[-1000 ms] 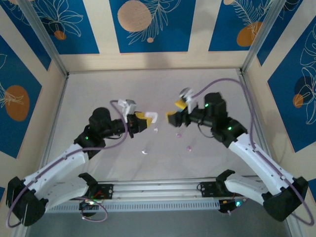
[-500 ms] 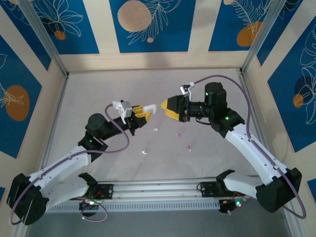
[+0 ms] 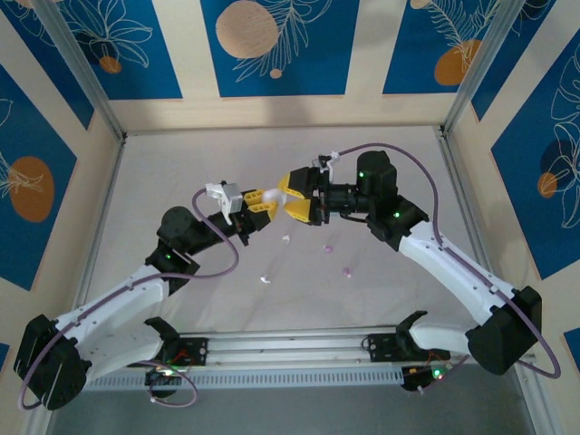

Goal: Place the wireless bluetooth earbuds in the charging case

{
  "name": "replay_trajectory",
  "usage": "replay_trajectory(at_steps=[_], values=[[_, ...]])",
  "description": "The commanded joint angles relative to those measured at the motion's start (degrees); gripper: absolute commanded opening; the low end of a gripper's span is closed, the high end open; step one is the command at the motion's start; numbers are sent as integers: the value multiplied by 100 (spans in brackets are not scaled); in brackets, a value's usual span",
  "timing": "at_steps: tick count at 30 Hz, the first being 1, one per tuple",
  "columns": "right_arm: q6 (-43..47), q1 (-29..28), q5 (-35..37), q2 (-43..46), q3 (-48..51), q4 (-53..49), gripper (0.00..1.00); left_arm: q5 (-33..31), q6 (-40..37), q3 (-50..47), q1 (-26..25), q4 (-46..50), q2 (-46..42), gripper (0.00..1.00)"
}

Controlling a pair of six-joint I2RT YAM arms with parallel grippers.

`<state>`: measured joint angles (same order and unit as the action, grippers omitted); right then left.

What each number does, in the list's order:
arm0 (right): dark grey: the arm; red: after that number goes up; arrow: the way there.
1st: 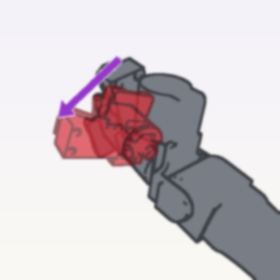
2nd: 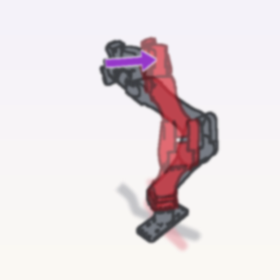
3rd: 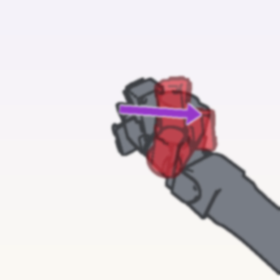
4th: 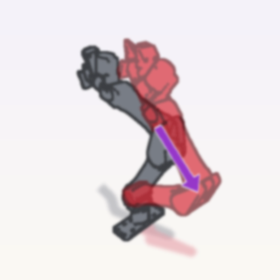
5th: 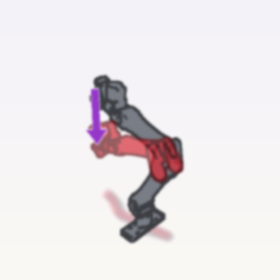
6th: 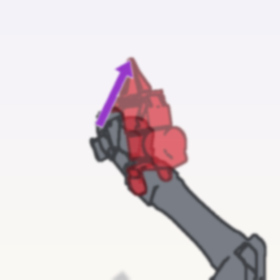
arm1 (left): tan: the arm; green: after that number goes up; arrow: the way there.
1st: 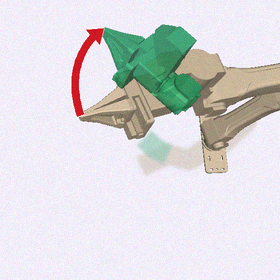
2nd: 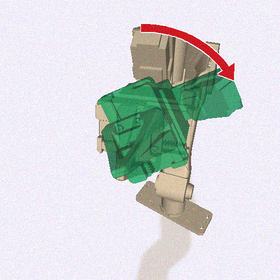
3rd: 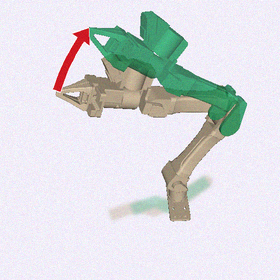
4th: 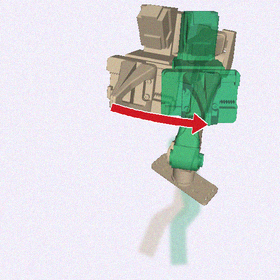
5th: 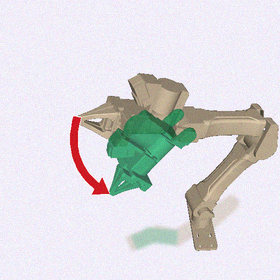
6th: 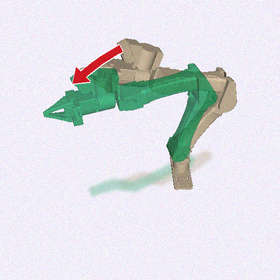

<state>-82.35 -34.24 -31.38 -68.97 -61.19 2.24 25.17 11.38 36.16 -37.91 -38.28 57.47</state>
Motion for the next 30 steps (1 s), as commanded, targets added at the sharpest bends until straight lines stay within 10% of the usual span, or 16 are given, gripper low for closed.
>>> replay_trajectory(at_steps=[1, 30], values=[[-365, -137, 313, -94, 43, 165, 76, -47, -125, 185, -31, -335, 9, 8], [-1043, -382, 1300, 113, 558, 870, 46, -354, -305, 242, -81, 307, 55, 23]])
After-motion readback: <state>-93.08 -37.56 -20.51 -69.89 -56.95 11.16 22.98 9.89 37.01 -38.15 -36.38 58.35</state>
